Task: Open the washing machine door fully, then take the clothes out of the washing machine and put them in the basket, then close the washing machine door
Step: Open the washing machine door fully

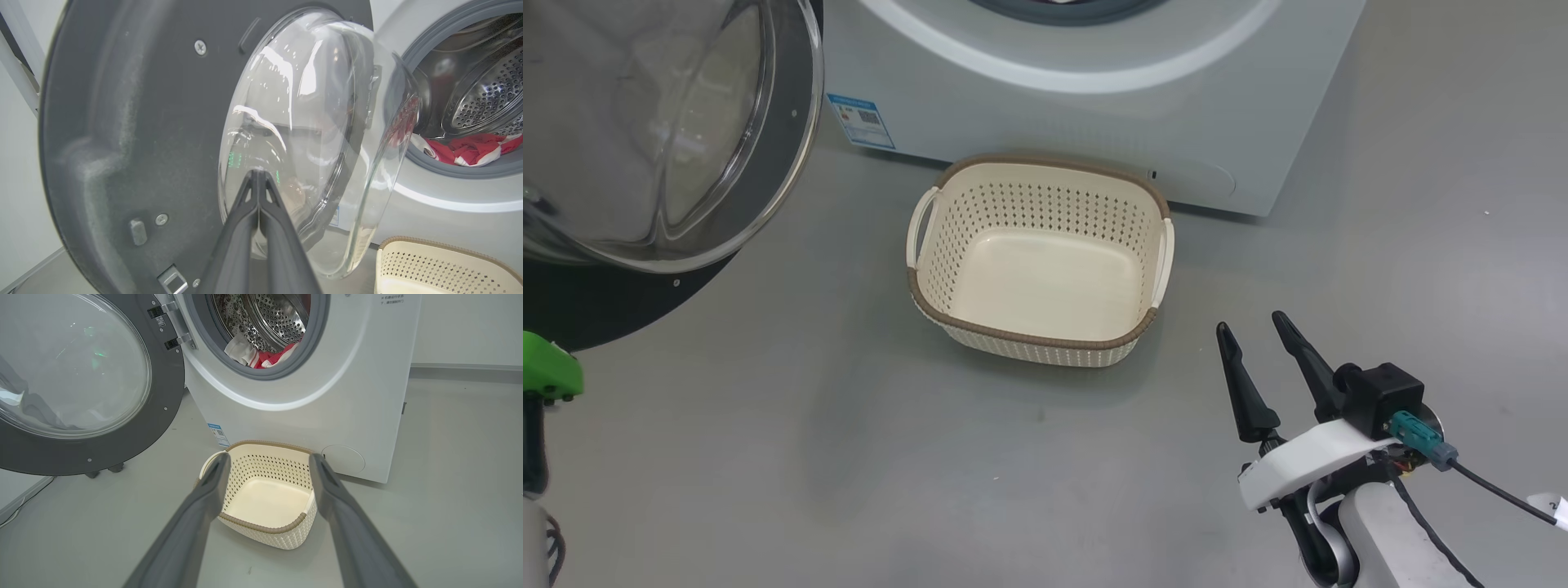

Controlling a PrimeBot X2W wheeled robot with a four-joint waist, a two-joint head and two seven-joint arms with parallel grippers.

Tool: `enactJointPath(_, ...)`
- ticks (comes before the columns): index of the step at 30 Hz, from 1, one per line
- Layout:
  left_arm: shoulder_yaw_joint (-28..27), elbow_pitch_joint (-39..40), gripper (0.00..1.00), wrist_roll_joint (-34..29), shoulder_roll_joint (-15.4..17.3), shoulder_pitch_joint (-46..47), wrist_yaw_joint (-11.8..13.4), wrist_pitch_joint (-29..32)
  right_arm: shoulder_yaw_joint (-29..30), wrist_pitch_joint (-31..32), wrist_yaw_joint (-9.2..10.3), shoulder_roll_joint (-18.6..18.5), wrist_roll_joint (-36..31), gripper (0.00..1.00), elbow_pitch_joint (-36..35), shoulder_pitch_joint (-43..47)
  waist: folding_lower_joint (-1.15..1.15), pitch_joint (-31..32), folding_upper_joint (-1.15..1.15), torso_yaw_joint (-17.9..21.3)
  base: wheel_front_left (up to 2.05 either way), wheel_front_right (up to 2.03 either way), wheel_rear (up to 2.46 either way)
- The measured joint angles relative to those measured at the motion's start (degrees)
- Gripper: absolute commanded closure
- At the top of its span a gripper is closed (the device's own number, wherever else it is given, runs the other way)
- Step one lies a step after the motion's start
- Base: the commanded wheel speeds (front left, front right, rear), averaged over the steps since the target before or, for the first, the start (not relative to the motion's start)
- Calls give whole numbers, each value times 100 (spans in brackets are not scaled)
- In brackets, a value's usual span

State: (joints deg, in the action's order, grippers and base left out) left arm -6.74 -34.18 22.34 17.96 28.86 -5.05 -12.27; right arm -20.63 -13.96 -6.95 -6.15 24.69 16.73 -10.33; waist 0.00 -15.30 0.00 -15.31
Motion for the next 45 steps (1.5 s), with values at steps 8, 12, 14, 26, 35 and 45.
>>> enactJointPath(8, 285, 303, 100, -77, -108, -326, -79, -41, 130, -8, 0, 47, 104, 0, 69, 5, 0, 435, 0, 359, 0, 0, 0)
enactJointPath(12, 393, 413, 100, -78, -226, -558, -80, -42, 209, -24, 0, 52, 126, 0, 79, 20, 0, 615, 0, 554, 0, 0, 0)
enactJointPath(14, 493, 495, 100, -94, -272, -675, -87, -43, 247, -24, -1, 56, 155, 0, 79, 32, 0, 704, 0, 653, 0, 0, 0)
enactJointPath(26, 887, 937, 100, -249, -662, -1358, -133, -100, 415, -25, -1, 70, 158, 0, -40, 219, 0, 1236, 0, 1139, 0, 0, 0)
enactJointPath(35, 884, 1274, 100, -193, -922, -1942, -133, -151, 481, -25, -1, 75, 156, 0, -149, 430, 0, 1527, 0, 1416, 0, 0, 0)
enactJointPath(45, 968, 1535, 0, -175, -1198, -2404, -131, -193, 514, -32, -1, 75, 134, 0, -278, 522, 0, 1609, 0, 1619, 0, 0, 0)
